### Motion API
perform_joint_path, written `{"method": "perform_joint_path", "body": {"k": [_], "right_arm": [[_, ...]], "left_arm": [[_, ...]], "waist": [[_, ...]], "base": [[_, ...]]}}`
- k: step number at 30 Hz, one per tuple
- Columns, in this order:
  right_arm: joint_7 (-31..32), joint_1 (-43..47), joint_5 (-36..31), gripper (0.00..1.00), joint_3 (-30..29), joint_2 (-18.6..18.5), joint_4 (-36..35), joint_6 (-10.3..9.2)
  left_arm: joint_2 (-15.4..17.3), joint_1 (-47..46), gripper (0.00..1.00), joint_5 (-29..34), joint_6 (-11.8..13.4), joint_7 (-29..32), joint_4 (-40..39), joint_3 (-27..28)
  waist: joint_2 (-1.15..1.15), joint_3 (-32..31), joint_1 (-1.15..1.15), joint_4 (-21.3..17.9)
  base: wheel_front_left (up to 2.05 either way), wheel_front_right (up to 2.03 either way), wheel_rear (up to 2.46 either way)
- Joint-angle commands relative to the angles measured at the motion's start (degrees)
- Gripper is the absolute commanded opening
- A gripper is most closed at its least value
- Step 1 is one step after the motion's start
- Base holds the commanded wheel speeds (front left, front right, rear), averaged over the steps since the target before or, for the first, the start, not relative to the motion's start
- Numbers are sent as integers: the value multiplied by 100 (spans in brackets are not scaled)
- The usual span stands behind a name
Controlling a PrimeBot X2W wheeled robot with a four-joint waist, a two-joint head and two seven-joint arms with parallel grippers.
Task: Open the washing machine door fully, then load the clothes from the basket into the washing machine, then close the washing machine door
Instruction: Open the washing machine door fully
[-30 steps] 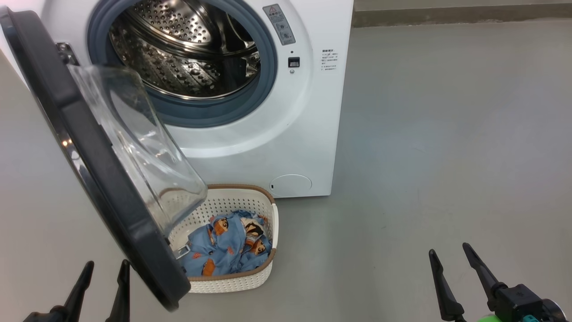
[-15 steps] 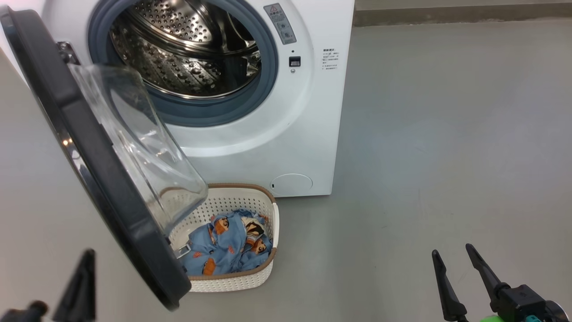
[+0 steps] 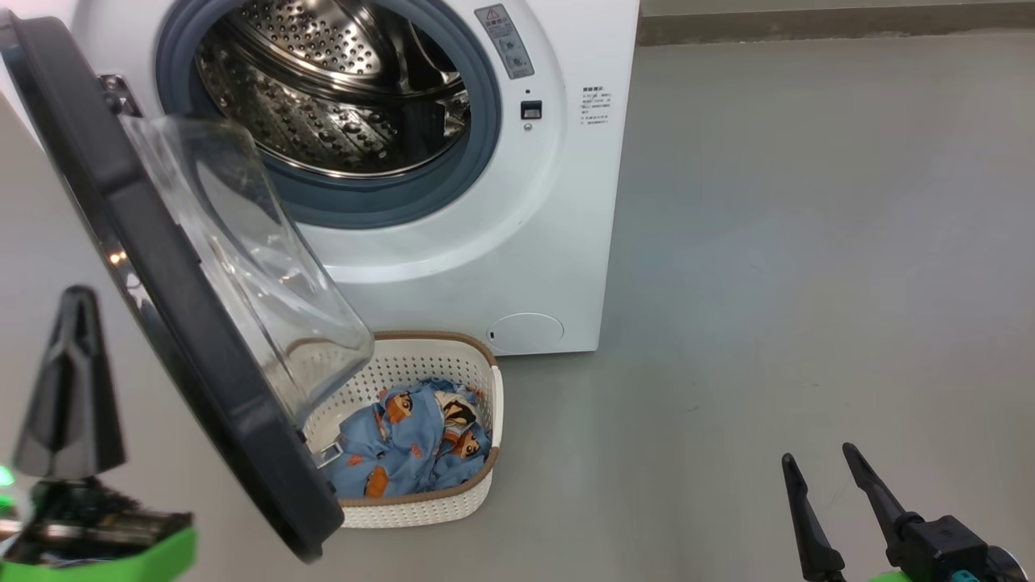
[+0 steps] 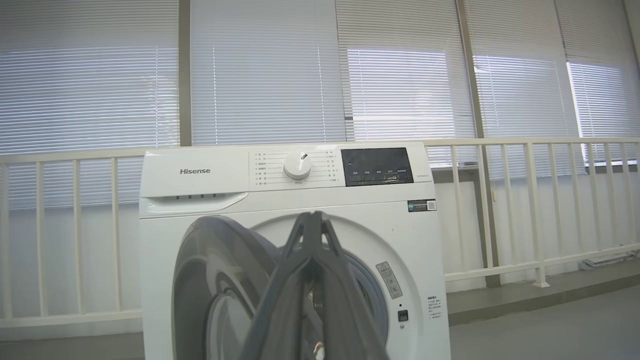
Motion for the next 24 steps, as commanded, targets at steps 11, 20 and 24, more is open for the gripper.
{"method": "perform_joint_path", "body": {"k": [11,20,24], "right_arm": [[-28,-129,30,100,188,-50,-95,35],[-28,-156,6,100,217,-50,-95,35],[-28,-142,23,100,178,-50,-102,35]], "left_arm": [[512,-151,0,-70,-17,-22,-576,-1789],[606,82,0,-226,-17,-22,121,-2796],[672,150,0,-284,-17,-22,406,-3001]], "waist": [[0,35,0,-21],[0,79,0,-21],[0,98,0,15]], "base": [[0,0,0],[0,0,0],[0,0,0]]}}
